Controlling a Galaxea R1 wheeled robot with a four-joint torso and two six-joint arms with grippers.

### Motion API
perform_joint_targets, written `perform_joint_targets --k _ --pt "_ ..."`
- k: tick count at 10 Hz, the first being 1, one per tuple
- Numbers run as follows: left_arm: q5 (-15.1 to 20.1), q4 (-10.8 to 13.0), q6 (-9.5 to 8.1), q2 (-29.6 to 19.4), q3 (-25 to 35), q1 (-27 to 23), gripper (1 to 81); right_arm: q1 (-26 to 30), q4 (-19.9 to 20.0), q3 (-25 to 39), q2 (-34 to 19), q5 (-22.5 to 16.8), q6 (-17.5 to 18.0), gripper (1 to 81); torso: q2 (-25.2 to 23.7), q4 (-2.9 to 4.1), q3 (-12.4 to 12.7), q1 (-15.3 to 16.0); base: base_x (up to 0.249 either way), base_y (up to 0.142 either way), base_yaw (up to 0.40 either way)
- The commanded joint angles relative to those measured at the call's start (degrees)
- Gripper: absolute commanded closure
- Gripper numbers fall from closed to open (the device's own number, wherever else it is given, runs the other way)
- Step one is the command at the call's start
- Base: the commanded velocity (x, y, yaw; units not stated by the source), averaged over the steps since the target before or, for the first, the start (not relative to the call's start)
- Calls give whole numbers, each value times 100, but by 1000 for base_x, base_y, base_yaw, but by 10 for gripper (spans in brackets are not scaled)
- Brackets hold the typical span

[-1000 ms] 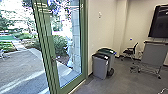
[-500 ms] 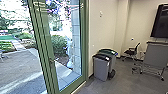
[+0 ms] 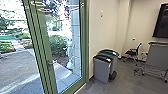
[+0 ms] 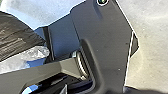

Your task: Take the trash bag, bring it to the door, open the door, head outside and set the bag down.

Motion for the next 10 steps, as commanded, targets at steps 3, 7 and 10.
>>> perform_joint_targets --k 3,7,10 --pt "299 37 50 -17 -4 -403 811 209 -13 44 9 -308 -6 10 0 0 0 0 165 0 0" --pt "299 37 50 -17 -4 -403 811 209 -31 71 26 -308 -15 10 0 0 0 0 165 -31 0" --pt "299 37 50 -8 -4 -403 811 226 -57 80 35 -308 -15 10 0 0 0 2 171 -20 0"
